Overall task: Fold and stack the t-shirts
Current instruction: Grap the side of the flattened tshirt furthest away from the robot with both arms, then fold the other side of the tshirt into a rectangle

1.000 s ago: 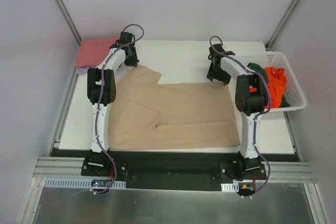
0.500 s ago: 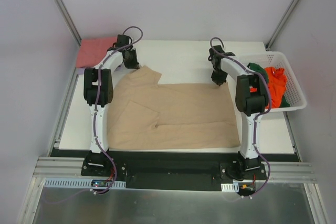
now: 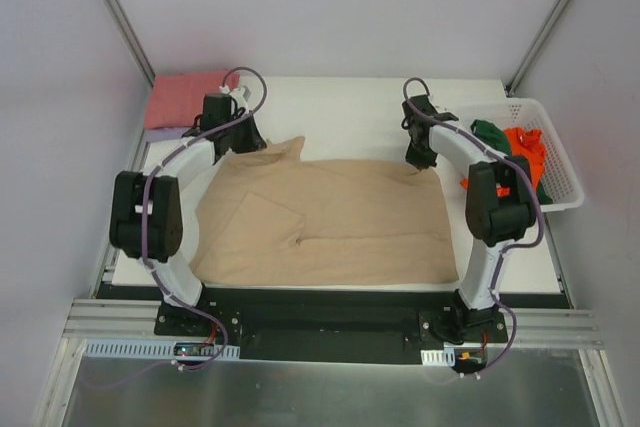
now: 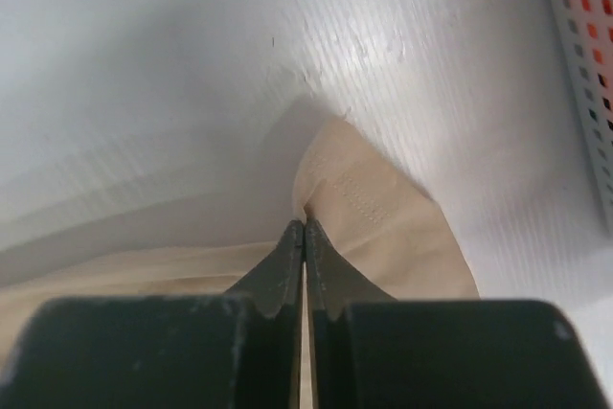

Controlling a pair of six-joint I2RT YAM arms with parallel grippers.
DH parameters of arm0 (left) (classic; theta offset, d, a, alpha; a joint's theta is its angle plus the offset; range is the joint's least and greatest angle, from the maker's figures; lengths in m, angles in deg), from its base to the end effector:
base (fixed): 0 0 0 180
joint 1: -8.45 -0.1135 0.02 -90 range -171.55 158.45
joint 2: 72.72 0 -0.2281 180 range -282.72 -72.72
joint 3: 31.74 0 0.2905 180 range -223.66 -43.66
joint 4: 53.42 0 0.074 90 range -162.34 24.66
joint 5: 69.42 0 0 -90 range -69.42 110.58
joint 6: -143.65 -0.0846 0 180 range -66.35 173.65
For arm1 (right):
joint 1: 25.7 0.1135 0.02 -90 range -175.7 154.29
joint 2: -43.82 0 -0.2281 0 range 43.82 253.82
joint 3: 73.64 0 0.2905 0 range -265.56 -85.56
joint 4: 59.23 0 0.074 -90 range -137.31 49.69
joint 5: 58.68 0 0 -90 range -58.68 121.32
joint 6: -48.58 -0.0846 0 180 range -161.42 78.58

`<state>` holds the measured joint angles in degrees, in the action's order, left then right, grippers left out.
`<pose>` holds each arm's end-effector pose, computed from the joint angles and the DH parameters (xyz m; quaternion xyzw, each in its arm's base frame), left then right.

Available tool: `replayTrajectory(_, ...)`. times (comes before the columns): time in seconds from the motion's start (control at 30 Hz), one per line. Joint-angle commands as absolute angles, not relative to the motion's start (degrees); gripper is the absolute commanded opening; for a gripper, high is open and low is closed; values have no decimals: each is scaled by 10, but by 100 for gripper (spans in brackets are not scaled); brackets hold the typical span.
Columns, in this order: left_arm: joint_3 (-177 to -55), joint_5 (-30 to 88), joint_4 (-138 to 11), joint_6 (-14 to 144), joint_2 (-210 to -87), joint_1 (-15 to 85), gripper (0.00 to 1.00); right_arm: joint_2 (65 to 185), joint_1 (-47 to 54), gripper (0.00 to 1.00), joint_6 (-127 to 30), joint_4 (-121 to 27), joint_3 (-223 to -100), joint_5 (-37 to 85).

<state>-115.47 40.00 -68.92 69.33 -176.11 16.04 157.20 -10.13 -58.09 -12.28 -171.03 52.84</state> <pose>0.4643 -0.0902 0.1491 0.0158 0.8782 -0.2382 0.4144 0.4507 0.0934 0.1069 0.0528 0.9547 -0.1106 0.2712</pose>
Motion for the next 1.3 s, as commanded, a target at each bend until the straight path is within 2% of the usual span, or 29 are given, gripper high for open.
replayTrajectory(0.0,-1026,414,-580,706,-1635,176,0,1470,-86,0,-571,-149,-1649,527)
replayTrajectory(0.17,-904,390,-577,738,-1515,186,0,1396,-69,1,-562,-158,-1576,517)
replayTrajectory(0.3,-809,339,-588,785,-1373,186,0,1345,-63,0,-559,-158,-1528,513)
replayTrajectory(0.5,-756,309,-697,836,-1206,186,0,1271,-59,0,-546,-149,-1478,502)
replayTrajectory(0.77,-758,232,-856,899,-1106,186,0,1214,-58,0,-534,-136,-1436,497)
replayTrajectory(0.97,-766,222,-917,909,-1061,186,0,1199,-58,1,-528,-128,-1424,494)
replayTrajectory(1.27,-753,209,-999,935,-1044,186,0,1168,-57,8,-561,-104,-1375,485)
